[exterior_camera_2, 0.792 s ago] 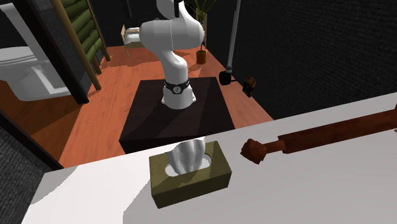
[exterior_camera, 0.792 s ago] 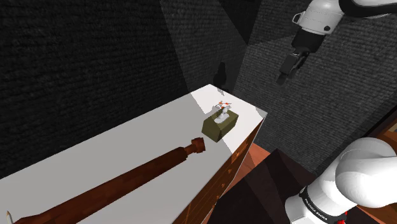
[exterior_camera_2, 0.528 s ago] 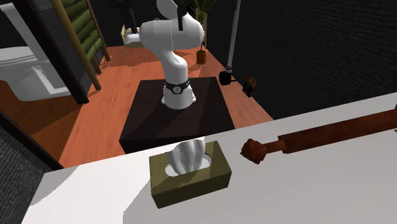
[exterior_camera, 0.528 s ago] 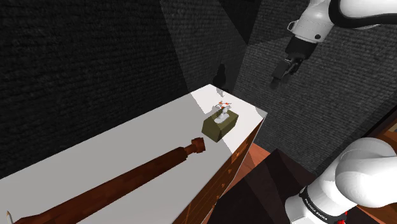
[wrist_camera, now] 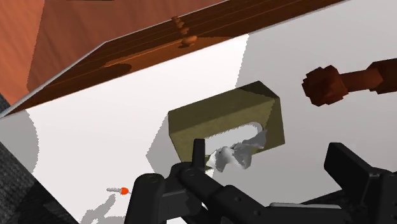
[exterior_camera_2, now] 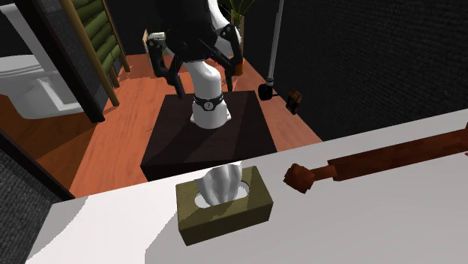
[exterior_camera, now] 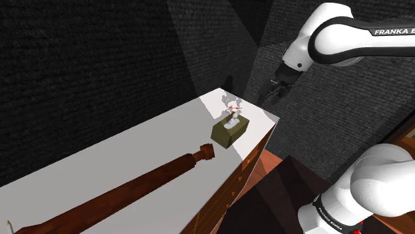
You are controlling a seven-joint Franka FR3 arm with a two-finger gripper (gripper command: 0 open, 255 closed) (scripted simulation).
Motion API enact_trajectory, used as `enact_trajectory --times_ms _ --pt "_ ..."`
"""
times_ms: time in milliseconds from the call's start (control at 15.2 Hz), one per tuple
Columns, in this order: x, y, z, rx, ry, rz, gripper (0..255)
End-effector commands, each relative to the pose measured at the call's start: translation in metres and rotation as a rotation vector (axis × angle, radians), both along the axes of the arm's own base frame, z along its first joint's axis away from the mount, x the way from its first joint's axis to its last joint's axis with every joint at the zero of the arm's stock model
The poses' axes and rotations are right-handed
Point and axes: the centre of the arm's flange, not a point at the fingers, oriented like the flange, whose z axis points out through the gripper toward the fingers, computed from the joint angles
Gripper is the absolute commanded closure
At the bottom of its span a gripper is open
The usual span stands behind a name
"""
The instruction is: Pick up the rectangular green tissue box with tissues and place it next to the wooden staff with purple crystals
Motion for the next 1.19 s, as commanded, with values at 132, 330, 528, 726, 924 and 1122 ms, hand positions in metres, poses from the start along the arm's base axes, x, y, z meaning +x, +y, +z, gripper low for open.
enact_trajectory --times_ms 132,330,528,726,924,1122 --pt "0.024 0.009 -0.045 0.078 -0.037 -0.095 0" --pt "0.042 0.014 -0.077 0.136 -0.061 -0.162 0" --pt "0.057 0.019 -0.103 0.183 -0.081 -0.217 0" --pt "0.062 0.024 -0.117 0.183 -0.081 -0.217 0" --pt "0.066 0.028 -0.132 0.183 -0.081 -0.217 0" --pt "0.069 0.03 -0.139 0.183 -0.081 -0.217 0"
